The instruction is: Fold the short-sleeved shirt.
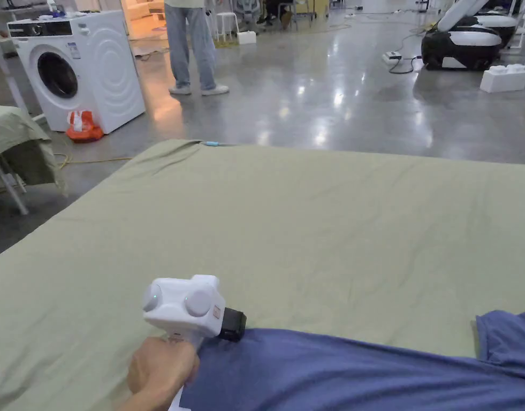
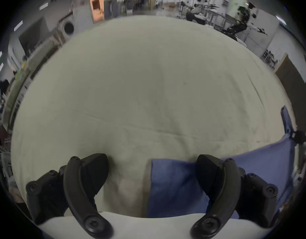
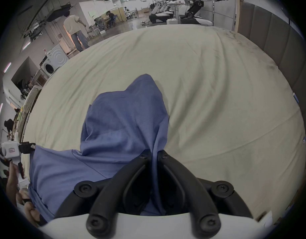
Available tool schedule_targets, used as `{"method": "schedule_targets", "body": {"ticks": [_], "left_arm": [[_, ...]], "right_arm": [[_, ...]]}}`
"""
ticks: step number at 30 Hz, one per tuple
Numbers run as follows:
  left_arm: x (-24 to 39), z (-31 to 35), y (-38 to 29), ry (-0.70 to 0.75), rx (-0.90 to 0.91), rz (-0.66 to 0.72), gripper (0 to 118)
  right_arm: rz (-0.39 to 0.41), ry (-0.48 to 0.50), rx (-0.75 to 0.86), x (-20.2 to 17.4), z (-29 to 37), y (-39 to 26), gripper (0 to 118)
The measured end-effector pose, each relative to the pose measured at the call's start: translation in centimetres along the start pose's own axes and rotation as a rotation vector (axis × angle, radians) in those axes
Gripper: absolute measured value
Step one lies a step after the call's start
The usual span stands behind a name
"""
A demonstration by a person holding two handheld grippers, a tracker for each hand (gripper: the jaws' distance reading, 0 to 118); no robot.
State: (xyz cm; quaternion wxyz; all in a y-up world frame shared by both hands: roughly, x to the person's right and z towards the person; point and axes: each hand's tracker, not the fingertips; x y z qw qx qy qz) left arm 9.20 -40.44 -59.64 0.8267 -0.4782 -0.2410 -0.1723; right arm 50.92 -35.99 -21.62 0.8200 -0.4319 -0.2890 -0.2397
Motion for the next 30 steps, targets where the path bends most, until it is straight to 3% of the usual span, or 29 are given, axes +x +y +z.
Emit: {"method": "schedule_targets", "body": {"ticks": [2,3,4,5,7,12,16,20,26,30], "left_arm": [[0.2,1.0,0.0,-0.018,-0.014,0.035,94],[0.3,1.9,0.0,-0.039,-0.008,0.018,61],[0.6,2.7,0.1,-0.06,-0.004,-0.034,15],[0.7,3.4,0.0,-0.075,0.009,-0.065,2],[0.9,5.4,-0.4,-0.112,0.053,-0.077,2],[-0.7,12.4,-1.8,-0.326,0.187,0.048,2],[-2.6,19.6,-6.5,-0.426,0.295,0.053,2],[-6.0,23.1,-13.2,-0.501,0.356,0.06,2],[-9.1,21.0,-22.3,-0.571,0.243,0.224,2],[-8.1,15.9,-24.6,-0.48,0.115,0.18,2]], "right_arm": [[0.009,0.012,0.026,-0.1,0.7,0.0,7],[0.009,0.021,0.03,-0.1,1.0,0.1,7],[-0.001,0.038,0.04,-0.3,1.5,0.1,7],[-0.011,0.056,0.055,-0.4,2.0,0.2,7],[-0.015,0.087,0.077,-0.5,3.2,0.0,7],[0.002,0.213,0.155,-0.3,9.0,-2.1,6],[0.077,0.245,0.254,1.3,15.4,-6.1,6],[0.03,0.235,0.264,4.0,20.4,-12.2,6],[-0.06,0.218,0.121,7.3,19.5,-22.8,6],[-0.076,0.168,0.014,7.7,14.3,-27.1,6]]}}
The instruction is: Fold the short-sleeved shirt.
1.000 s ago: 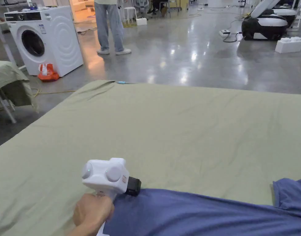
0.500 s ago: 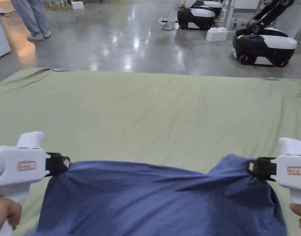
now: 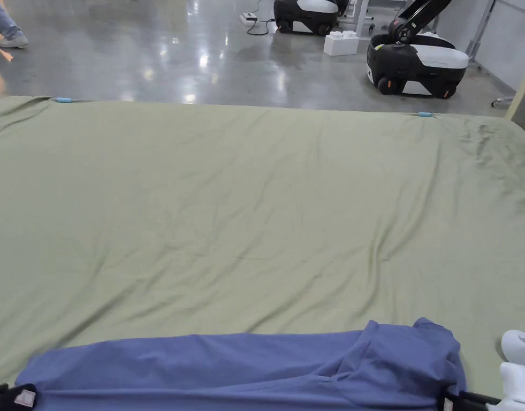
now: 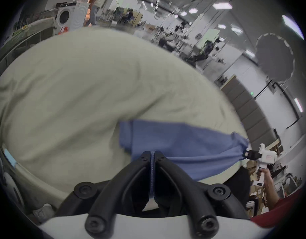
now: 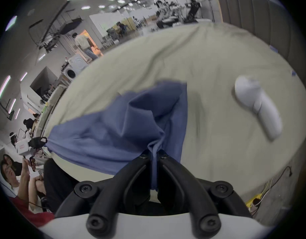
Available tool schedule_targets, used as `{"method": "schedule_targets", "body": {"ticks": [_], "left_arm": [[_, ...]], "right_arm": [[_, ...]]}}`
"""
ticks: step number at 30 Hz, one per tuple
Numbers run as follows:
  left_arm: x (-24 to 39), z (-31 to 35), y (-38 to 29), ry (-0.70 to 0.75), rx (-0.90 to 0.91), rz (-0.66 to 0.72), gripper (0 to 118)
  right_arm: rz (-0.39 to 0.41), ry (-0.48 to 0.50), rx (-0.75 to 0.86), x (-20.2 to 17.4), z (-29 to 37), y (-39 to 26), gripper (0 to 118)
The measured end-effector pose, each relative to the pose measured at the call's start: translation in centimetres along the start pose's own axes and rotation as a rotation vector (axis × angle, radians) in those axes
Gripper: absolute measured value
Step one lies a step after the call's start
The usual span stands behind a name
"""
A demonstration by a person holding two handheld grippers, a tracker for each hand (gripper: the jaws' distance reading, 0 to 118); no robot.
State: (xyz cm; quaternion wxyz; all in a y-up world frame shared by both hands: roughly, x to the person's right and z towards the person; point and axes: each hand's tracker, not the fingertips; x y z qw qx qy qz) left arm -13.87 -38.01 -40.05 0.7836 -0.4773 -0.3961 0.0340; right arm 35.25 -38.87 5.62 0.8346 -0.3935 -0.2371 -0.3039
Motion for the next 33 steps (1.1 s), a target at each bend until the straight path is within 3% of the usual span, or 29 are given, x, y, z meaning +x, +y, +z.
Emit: {"method": "schedule_targets", "body": {"ticks": [2,4,5,6,7,9,11,13,15,16,17,18,19,20,21,22,24,27,28,30,31,32,33], "left_arm": [[0.1,-1.0,-0.7,-0.014,0.011,-0.006,2],[-0.3,-0.9,-0.6,-0.016,0.031,0.0,14],[-0.4,-0.3,-0.4,-0.042,0.045,0.04,34],[-0.3,0.5,0.0,-0.092,0.063,0.098,80],[0.1,1.6,0.4,-0.106,0.086,0.122,100],[2.2,5.9,0.9,-0.176,0.235,0.056,101],[6.0,10.6,0.5,-0.054,0.414,-0.108,100],[9.8,14.3,-1.4,0.091,0.56,-0.228,100],[12.4,16.3,-3.0,0.129,0.628,-0.292,98],[13.3,16.9,-3.6,0.12,0.661,-0.297,92],[13.3,17.0,-4.0,0.111,0.676,-0.291,63],[13.8,16.8,-4.4,0.121,0.665,-0.277,0],[14.2,15.9,-5.6,0.154,0.712,-0.283,0],[14.1,15.3,-5.7,0.117,0.681,-0.295,0],[11.5,15.3,-5.3,0.074,0.626,-0.283,0],[10.7,14.7,-5.3,0.102,0.622,-0.277,0],[8.9,13.8,-5.3,0.119,0.618,-0.274,0],[6.5,14.1,-2.3,-0.034,0.59,-0.094,0],[4.6,13.5,-1.0,-0.073,0.557,-0.039,22],[2.1,11.2,2.6,-0.25,0.384,0.066,118],[0.5,9.6,3.6,-0.258,0.232,0.139,118],[-1.7,7.6,3.9,-0.374,0.184,0.226,118],[-3.8,5.8,4.3,-0.39,0.131,0.287,118]], "right_arm": [[-0.029,0.047,0.09,0.3,0.5,0.1,6],[-0.048,0.051,0.079,-0.3,1.9,0.8,11],[-0.056,0.046,0.074,-0.6,2.5,1.2,27],[-0.05,0.019,0.061,-1.2,3.4,1.8,55],[-0.004,-0.04,0.087,-2.2,4.9,1.9,69],[0.141,-0.091,0.273,-5.1,9.3,1.4,74],[0.222,-0.117,0.484,-8.7,12.9,0.1,81],[0.248,-0.126,0.673,-11.4,14.9,-2.0,79],[0.276,-0.098,0.797,-14.2,15.4,-4.4,77],[0.258,-0.061,0.81,-15.5,15.0,-4.9,64],[0.264,-0.046,0.758,-16.5,14.5,-4.8,20],[0.246,-0.002,0.707,-16.8,14.0,-4.9,2],[0.262,0.064,0.641,-17.1,13.6,-4.6,2],[0.257,0.002,0.671,-17.6,12.8,-4.7,2],[0.254,0.003,0.681,-17.6,12.5,-4.6,2],[0.254,0.072,0.641,-17.5,12.7,-4.2,2],[0.248,0.048,0.657,-17.8,12.4,-3.6,2],[0.294,0.059,0.649,-18.0,12.5,-3.2,2],[0.31,0.061,0.647,-18.0,12.5,-3.2,2],[0.332,0.086,0.632,-18.1,12.4,-3.1,2],[0.34,0.095,0.621,-18.2,12.2,-3.1,2],[0.354,0.108,0.604,-18.3,12.1,-3.2,2],[0.358,0.109,0.597,-18.5,11.9,-3.3,2]]}}
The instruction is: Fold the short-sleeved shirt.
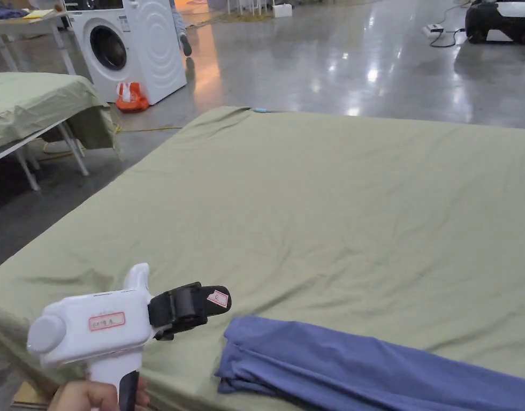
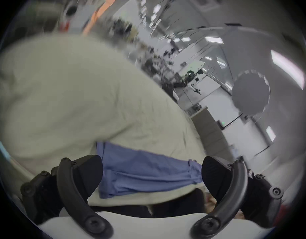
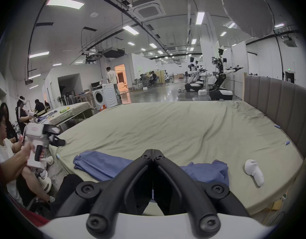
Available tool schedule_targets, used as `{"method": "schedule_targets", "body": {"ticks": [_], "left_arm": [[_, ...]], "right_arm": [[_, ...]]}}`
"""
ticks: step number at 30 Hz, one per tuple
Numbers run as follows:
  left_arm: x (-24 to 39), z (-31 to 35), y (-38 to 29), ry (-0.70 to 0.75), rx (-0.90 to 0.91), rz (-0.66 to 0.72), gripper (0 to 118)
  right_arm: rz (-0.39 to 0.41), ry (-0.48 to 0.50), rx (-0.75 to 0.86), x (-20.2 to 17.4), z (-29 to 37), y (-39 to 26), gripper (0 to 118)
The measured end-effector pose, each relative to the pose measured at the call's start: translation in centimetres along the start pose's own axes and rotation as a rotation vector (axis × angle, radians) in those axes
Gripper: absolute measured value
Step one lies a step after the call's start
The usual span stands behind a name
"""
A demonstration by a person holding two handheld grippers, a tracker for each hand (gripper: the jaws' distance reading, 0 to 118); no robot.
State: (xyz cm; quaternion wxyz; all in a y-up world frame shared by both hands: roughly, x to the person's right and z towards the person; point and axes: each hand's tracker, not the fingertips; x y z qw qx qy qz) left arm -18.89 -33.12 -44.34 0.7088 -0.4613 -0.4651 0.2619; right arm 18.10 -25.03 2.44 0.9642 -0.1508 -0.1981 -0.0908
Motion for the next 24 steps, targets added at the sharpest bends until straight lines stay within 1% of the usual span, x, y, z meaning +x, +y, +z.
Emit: {"method": "schedule_targets", "body": {"ticks": [1,2,4,7,8,10,11,12,13,14,15,16,17,19,20,22,23,24], "left_arm": [[-1.7,-1.1,0.5,0.047,-0.049,0.054,118],[-3.4,-2.3,0.8,0.039,-0.098,0.106,118],[-6.5,-4.3,0.5,0.093,-0.139,0.148,118],[-8.4,-7.2,0.1,0.073,-0.196,0.225,118],[-3.6,-7.3,-3.0,0.021,-0.166,0.235,118],[-2.2,-8.8,-4.0,-0.079,-0.188,0.251,118],[-1.6,-9.9,-4.8,-0.112,-0.232,0.276,118],[-2.0,-10.4,-3.8,-0.116,-0.239,0.271,116],[-1.8,-10.9,-3.8,-0.112,-0.251,0.269,107],[-1.3,-11.7,-4.4,-0.075,-0.281,0.263,62],[-0.5,-12.0,-5.0,0.052,-0.264,0.168,8],[-0.5,-11.5,-3.6,0.097,-0.287,0.141,8],[0.2,-11.3,-3.3,0.073,-0.322,0.123,8],[2.3,-10.0,-2.8,0.053,-0.263,0.127,8],[0.2,-11.6,-2.6,0.078,-0.249,0.086,8],[3.5,-11.7,-2.4,0.184,-0.255,-0.109,8],[5.2,-12.3,-2.7,0.194,-0.273,-0.153,8],[5.6,-13.8,-2.7,0.168,-0.281,-0.17,8]], "right_arm": [[-0.001,0.002,-0.004,-0.2,-0.1,-0.1,2],[-0.004,0.018,-0.013,-0.2,-0.2,-0.2,2],[-0.021,0.033,-0.022,-0.5,-0.4,-0.4,2],[-0.06,0.046,-0.04,-0.5,-0.7,-0.6,2],[-0.079,0.058,-0.05,-0.5,-0.8,-0.7,2],[-0.086,0.057,-0.056,-0.6,-1.1,-0.9,2],[-0.088,0.057,-0.063,-0.6,-1.3,-0.9,2],[-0.085,0.057,-0.074,-0.7,-1.5,-0.9,2],[-0.078,0.054,-0.078,-0.8,-1.6,-0.9,2],[-0.07,0.049,-0.081,-0.9,-1.8,-0.9,2],[-0.061,0.049,-0.085,-1.0,-0.4,-0.6,2],[-0.054,0.047,-0.084,-1.1,-0.1,-0.5,2],[-0.05,0.045,-0.083,-1.2,0.0,-0.4,2],[-0.046,0.046,-0.082,-1.0,0.4,-0.4,2],[-0.045,0.043,-0.081,-1.0,0.5,-0.4,2],[-0.055,0.04,-0.089,-0.8,0.3,-0.5,2],[-0.063,0.041,-0.093,-0.6,0.4,-0.6,2],[-0.068,0.041,-0.095,-0.5,0.3,-0.7,2]]}}
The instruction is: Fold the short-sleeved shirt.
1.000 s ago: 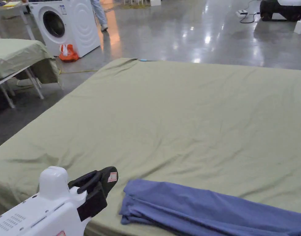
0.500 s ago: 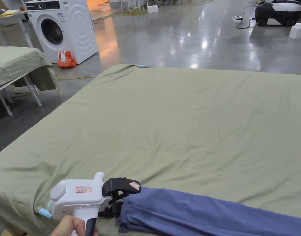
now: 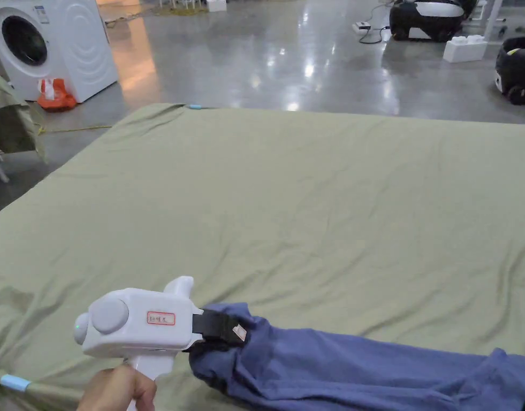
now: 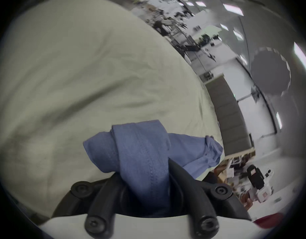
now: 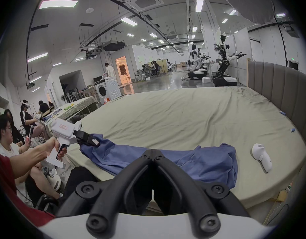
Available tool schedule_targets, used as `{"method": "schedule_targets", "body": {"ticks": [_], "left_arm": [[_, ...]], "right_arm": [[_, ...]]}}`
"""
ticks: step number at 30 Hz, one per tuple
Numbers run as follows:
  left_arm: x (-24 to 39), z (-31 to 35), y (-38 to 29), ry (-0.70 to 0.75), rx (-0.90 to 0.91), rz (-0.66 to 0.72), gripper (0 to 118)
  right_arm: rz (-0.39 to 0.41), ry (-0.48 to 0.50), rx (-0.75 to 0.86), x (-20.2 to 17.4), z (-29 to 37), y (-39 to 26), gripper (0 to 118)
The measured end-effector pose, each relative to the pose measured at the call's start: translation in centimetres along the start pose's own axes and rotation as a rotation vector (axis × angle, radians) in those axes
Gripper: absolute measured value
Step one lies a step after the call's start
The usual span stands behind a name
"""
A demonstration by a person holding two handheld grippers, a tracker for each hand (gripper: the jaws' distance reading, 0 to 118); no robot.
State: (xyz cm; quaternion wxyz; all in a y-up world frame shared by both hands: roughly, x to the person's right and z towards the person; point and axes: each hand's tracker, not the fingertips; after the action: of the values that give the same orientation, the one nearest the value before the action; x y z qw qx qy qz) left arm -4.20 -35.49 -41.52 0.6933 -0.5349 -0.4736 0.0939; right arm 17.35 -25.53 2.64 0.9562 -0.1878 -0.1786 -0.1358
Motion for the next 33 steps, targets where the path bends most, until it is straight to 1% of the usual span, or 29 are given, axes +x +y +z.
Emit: {"method": "schedule_targets", "body": {"ticks": [3,4,5,7,9,10,11,12,13,14,15,16,17,18,19,20,21,22,23,24,25,26,27,28,31,32,33], "left_arm": [[3.8,-3.6,-0.1,-0.02,-0.027,-0.024,8],[8.2,-3.8,-1.4,0.0,-0.044,-0.063,8],[9.9,-5.2,-2.0,0.015,-0.051,-0.122,8],[12.2,-7.8,-3.2,0.053,-0.074,-0.161,8],[12.1,-10.6,-2.7,0.076,-0.091,-0.159,10],[12.2,-11.7,-2.9,0.1,-0.104,-0.174,16],[12.2,-12.7,-3.2,0.147,-0.124,-0.196,32],[11.7,-13.2,-3.3,0.167,-0.138,-0.187,54],[11.5,-13.5,-3.5,0.146,-0.149,-0.174,69],[11.3,-12.8,-3.4,0.061,-0.123,-0.165,79],[11.4,-12.1,-3.1,0.027,-0.116,-0.131,80],[11.5,-10.9,-2.6,0.022,-0.104,-0.107,80],[11.6,-9.1,-2.3,0.019,-0.039,-0.108,80],[11.6,-7.1,-2.3,-0.036,0.017,-0.089,80],[11.4,-4.8,-2.3,-0.07,0.123,-0.117,79],[11.3,-2.9,-2.5,-0.044,0.214,-0.126,79],[11.0,-1.4,-2.9,0.018,0.309,-0.127,79],[10.6,-0.7,-3.4,0.097,0.41,-0.169,76],[10.1,-0.7,-3.6,0.171,0.42,-0.241,62],[9.8,-1.5,-3.8,0.226,0.393,-0.264,2],[9.5,-2.7,-4.4,0.32,0.407,-0.267,0],[9.0,-3.4,-4.8,0.34,0.427,-0.294,0],[8.8,-4.4,-5.0,0.289,0.373,-0.306,0],[9.2,-5.6,-5.6,0.289,0.323,-0.308,0],[10.4,-9.3,-7.1,0.338,0.279,-0.437,0],[11.3,-10.3,-8.1,0.342,0.245,-0.444,0],[11.8,-11.4,-8.6,0.304,0.223,-0.45,0]], "right_arm": [[-0.004,-0.009,-0.011,-0.1,-0.2,0.0,2],[-0.007,-0.009,-0.013,-0.1,-0.1,0.0,2],[-0.012,-0.005,-0.014,-0.1,-0.1,0.0,2],[-0.018,0.001,-0.014,0.1,0.4,-0.1,2],[-0.02,-0.004,-0.014,0.2,0.7,-0.2,2],[-0.026,0.0,-0.016,0.4,0.7,-0.2,2],[-0.035,0.0,-0.017,0.8,1.0,-0.4,2],[-0.043,0.0,-0.018,1.1,1.1,-0.4,2],[-0.047,0.004,-0.02,1.3,1.2,-0.4,2],[-0.045,0.0,-0.021,1.3,1.3,-0.3,2],[-0.04,-0.008,-0.017,1.7,1.5,-0.6,2],[-0.039,-0.009,-0.018,1.9,1.6,-0.6,2],[-0.041,-0.008,-0.022,2.1,1.5,-0.6,2],[-0.047,-0.006,-0.023,2.3,1.5,-0.7,2],[-0.052,-0.005,-0.024,2.4,1.6,-0.9,2],[-0.055,-0.003,-0.026,2.5,1.6,-1.0,2],[-0.059,-0.002,-0.028,2.6,1.6,-1.1,2],[-0.06,-0.002,-0.031,2.6,1.5,-1.2,2],[-0.063,-0.002,-0.033,2.9,1.5,-1.6,2],[-0.067,0.001,-0.036,3.0,1.4,-1.7,2],[-0.074,0.008,-0.041,3.0,1.3,-1.8,2],[-0.078,0.014,-0.046,3.0,1.3,-1.8,2],[-0.077,0.017,-0.046,2.8,1.4,-1.8,2],[-0.072,0.019,-0.047,2.7,1.5,-1.7,2],[-0.05,0.011,-0.051,2.7,1.8,-1.7,2],[-0.051,0.01,-0.053,2.8,1.8,-1.7,2],[-0.056,0.01,-0.057,3.0,1.7,-1.8,2]]}}
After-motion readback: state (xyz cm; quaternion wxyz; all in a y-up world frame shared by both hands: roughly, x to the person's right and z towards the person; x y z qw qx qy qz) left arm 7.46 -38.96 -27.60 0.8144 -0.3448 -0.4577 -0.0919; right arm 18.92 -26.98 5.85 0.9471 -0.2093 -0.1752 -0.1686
